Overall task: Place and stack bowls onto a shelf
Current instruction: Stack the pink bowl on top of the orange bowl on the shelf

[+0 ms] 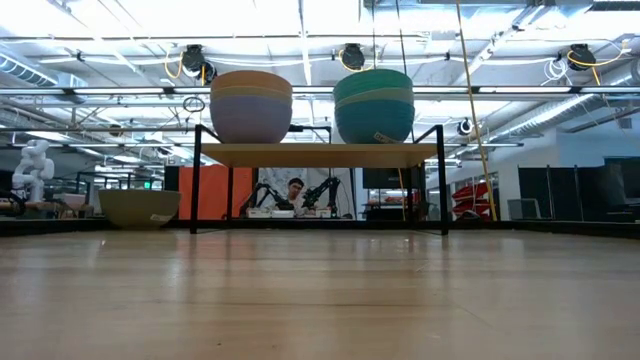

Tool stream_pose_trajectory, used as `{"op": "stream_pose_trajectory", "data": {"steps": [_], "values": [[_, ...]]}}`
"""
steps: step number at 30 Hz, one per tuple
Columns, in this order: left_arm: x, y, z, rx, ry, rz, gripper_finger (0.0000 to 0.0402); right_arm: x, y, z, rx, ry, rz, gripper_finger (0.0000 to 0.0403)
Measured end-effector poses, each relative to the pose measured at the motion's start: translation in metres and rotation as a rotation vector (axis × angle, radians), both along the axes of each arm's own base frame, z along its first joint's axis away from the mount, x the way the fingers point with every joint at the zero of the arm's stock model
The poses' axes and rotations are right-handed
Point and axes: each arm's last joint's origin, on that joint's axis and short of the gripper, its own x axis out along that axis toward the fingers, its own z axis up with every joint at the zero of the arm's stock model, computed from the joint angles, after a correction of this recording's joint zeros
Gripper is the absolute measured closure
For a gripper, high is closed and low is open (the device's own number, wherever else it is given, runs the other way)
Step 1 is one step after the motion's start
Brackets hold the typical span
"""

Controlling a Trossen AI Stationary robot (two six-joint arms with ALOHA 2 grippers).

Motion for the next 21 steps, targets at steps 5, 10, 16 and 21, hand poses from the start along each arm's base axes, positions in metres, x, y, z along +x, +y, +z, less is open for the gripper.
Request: {"op": "stream_pose_trajectory", "data": {"steps": [5,10,16,21], "values": [[0.008,-0.027,-0.030,-0.081,0.126,-0.030,0.0291,-0.017,0.004,0.010,-0.010,-0.038,-0.002,0.0266],[0.013,-0.060,-0.072,-0.176,0.317,-0.057,0.0291,-0.030,0.007,0.018,-0.018,-0.072,-0.002,0.0266],[0.007,-0.094,-0.116,-0.259,0.541,-0.067,0.0291,-0.039,0.009,0.024,-0.025,-0.097,-0.001,0.0266],[0.002,-0.120,-0.144,-0.268,0.589,-0.090,0.0291,-0.041,0.010,0.024,-0.029,-0.099,0.002,0.0266]]}}
